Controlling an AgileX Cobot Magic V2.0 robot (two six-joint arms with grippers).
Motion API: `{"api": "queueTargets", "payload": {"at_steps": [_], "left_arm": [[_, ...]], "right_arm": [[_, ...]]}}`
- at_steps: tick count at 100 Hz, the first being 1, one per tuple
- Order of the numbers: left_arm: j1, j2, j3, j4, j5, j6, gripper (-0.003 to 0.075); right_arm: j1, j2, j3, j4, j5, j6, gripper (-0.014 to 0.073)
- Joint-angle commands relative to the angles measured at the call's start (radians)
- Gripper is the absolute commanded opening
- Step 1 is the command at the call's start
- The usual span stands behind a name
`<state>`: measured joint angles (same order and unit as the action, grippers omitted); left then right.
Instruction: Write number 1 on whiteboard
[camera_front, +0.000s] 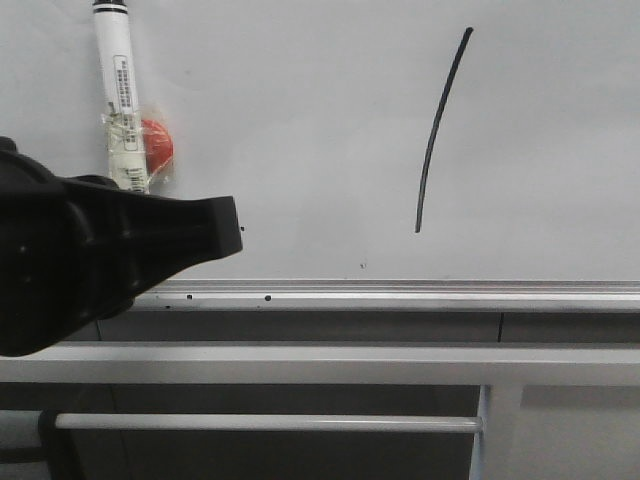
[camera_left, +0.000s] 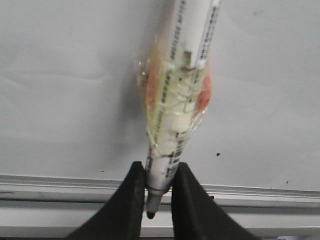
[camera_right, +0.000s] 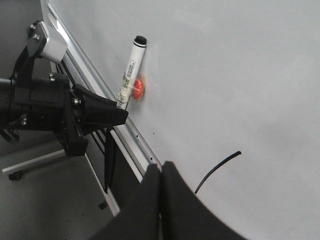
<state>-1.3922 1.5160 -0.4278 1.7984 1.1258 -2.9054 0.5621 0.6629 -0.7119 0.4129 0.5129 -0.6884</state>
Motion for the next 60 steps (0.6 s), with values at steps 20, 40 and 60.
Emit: {"api": "queueTargets", "payload": {"at_steps": [20, 40, 60], "left_arm": [[0.043, -0.019, -0.024, 0.048, 0.056, -0.012, -0.0020], [0.071, -0.019, -0.024, 0.048, 0.046, -0.012, -0.0020], [0.080, -0.019, -0.024, 0.048, 0.040, -0.012, -0.0020]], "right_arm": [[-0.003, -0.004, -0.027, 0.005, -0.060, -0.014, -0.0063], [-0.003, -0.004, -0.027, 0.005, -0.060, -0.014, -0.0063], [-0.003, -0.004, -0.027, 0.005, -0.060, -0.014, -0.0063]]}}
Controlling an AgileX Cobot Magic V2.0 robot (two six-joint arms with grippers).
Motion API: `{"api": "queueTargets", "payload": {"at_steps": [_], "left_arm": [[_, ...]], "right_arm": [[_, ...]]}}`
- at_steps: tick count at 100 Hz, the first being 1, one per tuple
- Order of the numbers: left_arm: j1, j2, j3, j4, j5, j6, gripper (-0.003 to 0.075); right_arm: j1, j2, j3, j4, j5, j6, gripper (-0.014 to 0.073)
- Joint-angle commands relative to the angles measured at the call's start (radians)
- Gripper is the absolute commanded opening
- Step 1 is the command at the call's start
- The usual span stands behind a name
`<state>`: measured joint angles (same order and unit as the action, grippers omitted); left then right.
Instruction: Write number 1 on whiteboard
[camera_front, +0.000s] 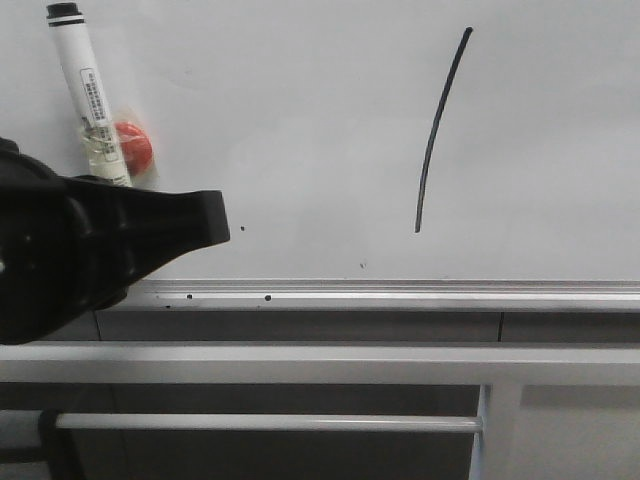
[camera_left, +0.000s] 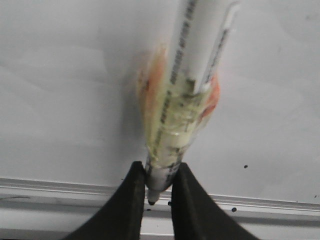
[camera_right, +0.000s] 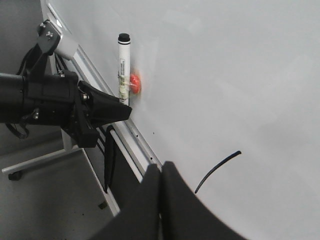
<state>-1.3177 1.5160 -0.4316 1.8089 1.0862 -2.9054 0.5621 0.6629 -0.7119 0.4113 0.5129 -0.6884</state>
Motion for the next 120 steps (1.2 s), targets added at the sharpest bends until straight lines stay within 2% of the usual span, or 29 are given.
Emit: {"api": "queueTargets", "payload": {"at_steps": [1, 53, 60, 77, 86, 120], "left_arm": [[0.006, -0.019, -0.020, 0.038, 0.079, -0.012, -0.0020], [0.006, -0.019, -0.020, 0.038, 0.022, -0.012, -0.0015], [0.006, -0.019, -0.020, 0.038, 0.026, -0.012, 0.0025], [0.006, -0.019, -0.020, 0.038, 0.056, -0.012, 0.0221], [0.006, -0.019, -0.020, 0.038, 0.064, -0.012, 0.0288], [0.004, -0.019, -0.020, 0.038, 0.081, -0.012, 0.0307]], "right_arm": [[-0.003, -0.004, -0.027, 0.007, -0.060, -0.014, -0.0063], [-0.003, -0.004, -0.027, 0.007, -0.053, -0.014, -0.0063], [-0.003, -0.004, -0.027, 0.007, -0.053, -0.014, -0.0063], [-0.003, -0.004, -0.027, 0.007, -0.053, -0.014, -0.0063], [-0.003, -0.004, -0.027, 0.007, -0.051, -0.014, -0.0063], [-0.003, -0.004, -0.027, 0.007, -0.044, -0.014, -0.0063]]}}
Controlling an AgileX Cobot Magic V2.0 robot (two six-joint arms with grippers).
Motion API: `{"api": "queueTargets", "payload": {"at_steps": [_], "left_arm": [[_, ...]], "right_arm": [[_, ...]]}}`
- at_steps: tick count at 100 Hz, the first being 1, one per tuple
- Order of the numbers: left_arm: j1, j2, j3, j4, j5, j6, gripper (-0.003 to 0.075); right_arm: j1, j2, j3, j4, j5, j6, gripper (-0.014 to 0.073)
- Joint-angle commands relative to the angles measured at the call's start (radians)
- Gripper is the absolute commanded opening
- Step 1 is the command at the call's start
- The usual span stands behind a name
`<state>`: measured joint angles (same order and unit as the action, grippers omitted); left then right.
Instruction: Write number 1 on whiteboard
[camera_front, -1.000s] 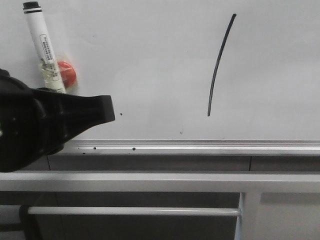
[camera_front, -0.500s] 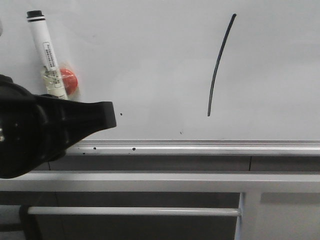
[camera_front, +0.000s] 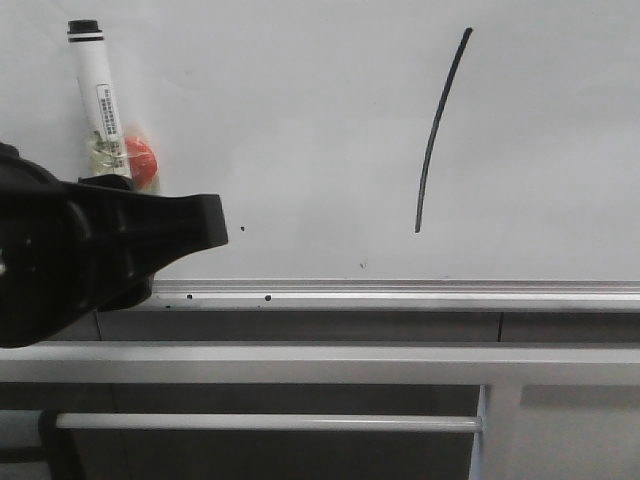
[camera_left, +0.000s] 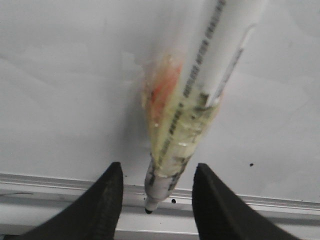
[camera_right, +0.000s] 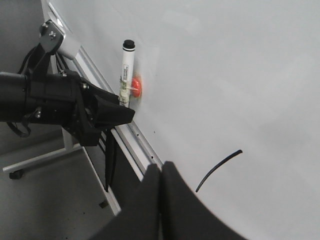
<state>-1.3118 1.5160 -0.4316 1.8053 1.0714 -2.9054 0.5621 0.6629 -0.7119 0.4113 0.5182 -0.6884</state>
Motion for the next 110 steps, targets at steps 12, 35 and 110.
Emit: {"api": "queueTargets", "payload": {"at_steps": [12, 35, 110], "left_arm": [[-0.026, -0.019, -0.020, 0.042, 0.127, -0.007, 0.0307], [-0.088, -0.019, -0.017, 0.042, 0.177, 0.040, 0.0307], [-0.206, -0.252, 0.101, -0.086, 0.177, 0.142, 0.0112]], "right_arm": [[-0.003, -0.004, -0.027, 0.007, -0.045, -0.014, -0.0063], [-0.003, -0.004, -0.027, 0.007, -0.042, -0.014, -0.0063], [-0.003, -0.004, -0.027, 0.007, -0.031, -0.014, -0.0063]]}}
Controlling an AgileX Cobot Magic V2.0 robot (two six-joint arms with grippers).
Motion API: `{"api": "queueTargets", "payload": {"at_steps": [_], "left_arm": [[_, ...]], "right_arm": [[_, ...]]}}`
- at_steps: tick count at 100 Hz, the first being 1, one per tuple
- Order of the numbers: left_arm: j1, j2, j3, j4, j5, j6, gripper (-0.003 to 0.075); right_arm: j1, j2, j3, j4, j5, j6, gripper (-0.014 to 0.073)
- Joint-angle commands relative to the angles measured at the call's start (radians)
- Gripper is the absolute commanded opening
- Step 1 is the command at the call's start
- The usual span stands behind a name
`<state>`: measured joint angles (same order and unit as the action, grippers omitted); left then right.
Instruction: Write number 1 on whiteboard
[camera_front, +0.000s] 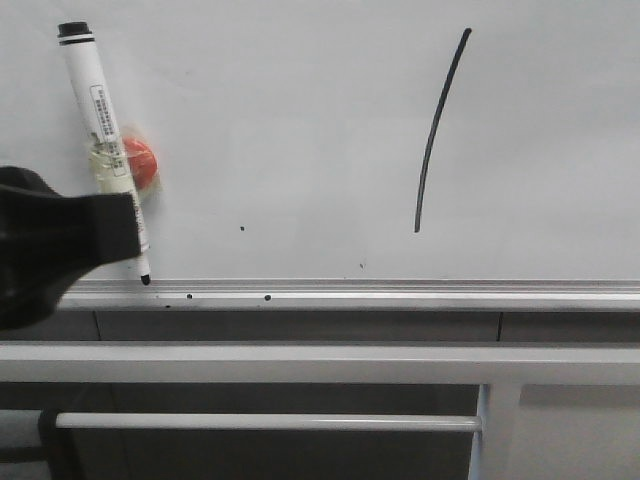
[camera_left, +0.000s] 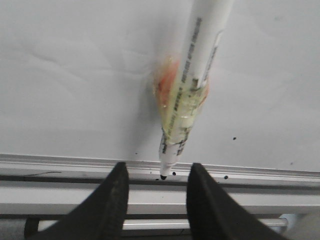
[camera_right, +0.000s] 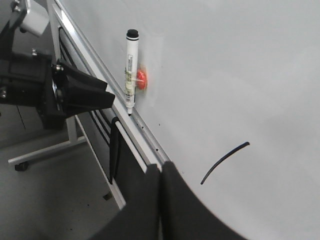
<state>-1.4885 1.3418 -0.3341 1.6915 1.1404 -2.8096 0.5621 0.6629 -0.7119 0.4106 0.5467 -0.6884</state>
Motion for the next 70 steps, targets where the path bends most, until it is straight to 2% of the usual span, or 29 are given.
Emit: {"api": "queueTargets", "payload": {"at_steps": [1, 5, 17, 30, 45, 55, 70], "left_arm": [[-0.034, -0.083, 0.007, 0.028, 0.108, 0.055, 0.0079], [-0.052, -0.121, 0.017, 0.028, 0.108, 0.093, -0.0020], [-0.082, -0.208, 0.031, 0.025, 0.108, 0.212, -0.0020], [-0.103, -0.306, 0.035, 0.025, 0.108, 0.433, -0.0020], [-0.112, -0.418, 0.035, 0.025, 0.096, 0.590, -0.0020], [-0.112, -0.482, 0.035, 0.025, 0.096, 0.672, -0.0020], [-0.112, -0.553, 0.035, 0.025, 0.094, 0.819, -0.0020]], "right_arm": [[-0.003, -0.004, -0.027, 0.008, -0.059, -0.014, -0.0063], [-0.003, -0.004, -0.027, 0.008, -0.059, -0.014, -0.0063], [-0.003, -0.010, -0.027, 0.008, -0.059, -0.014, -0.0063], [-0.003, -0.090, 0.030, 0.027, -0.139, -0.014, -0.0063], [-0.003, -0.286, 0.224, 0.144, -0.342, -0.014, -0.0063], [-0.003, -0.421, 0.389, 0.169, -0.459, -0.014, -0.0063], [-0.003, -0.536, 0.566, 0.175, -0.464, -0.014, -0.0063]]}}
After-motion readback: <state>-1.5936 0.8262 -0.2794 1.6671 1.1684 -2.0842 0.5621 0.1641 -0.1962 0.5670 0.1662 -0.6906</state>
